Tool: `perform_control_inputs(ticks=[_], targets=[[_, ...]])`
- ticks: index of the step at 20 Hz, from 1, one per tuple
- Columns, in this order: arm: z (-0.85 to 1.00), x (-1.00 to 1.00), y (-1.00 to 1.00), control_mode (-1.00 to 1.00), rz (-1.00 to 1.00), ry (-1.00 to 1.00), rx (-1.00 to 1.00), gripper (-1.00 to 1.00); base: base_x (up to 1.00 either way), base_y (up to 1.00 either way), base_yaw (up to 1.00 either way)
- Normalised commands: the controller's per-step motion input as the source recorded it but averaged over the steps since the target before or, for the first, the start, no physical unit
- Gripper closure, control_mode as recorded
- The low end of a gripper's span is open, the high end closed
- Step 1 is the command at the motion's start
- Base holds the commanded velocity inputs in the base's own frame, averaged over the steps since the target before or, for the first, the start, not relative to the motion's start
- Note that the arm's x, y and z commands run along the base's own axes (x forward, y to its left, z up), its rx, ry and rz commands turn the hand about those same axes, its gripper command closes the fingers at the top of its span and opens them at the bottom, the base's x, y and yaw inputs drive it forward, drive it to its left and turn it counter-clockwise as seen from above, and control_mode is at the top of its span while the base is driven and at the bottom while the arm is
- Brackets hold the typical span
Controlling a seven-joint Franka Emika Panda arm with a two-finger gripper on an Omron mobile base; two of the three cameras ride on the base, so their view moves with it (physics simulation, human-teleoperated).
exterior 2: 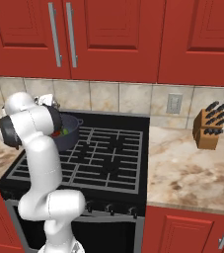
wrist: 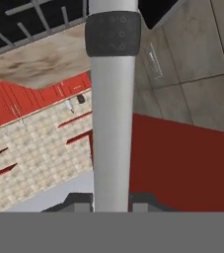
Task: Put the bell pepper and avocado in the pot. Retrieve the spatula and lightly stir the vegetables in the pot.
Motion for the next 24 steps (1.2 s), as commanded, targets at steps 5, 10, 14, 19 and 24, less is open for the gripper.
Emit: perform_control_inputs(ticks=[5,10,14,19,24], targets=[[0.59,0.03,0.0,-1.0,0.0,0.0,0.0,1.0,0.0,0.0,0.0],[0.05,0.01,0.0,-1.0,0.02,0.01,0.0,1.0,0.0,0.0,0.0],[-0.29,0.0,0.0,-1.0,0.13,0.04,0.0,1.0,0.0,0.0,0.0],[-0.44,0.03,0.0,-1.0,0.14,0.0,-0.01,1.0,0.0,0.0,0.0],[-0.36,0.23,0.0,-1.0,0.07,0.0,-0.03,1.0,0.0,0.0,0.0]])
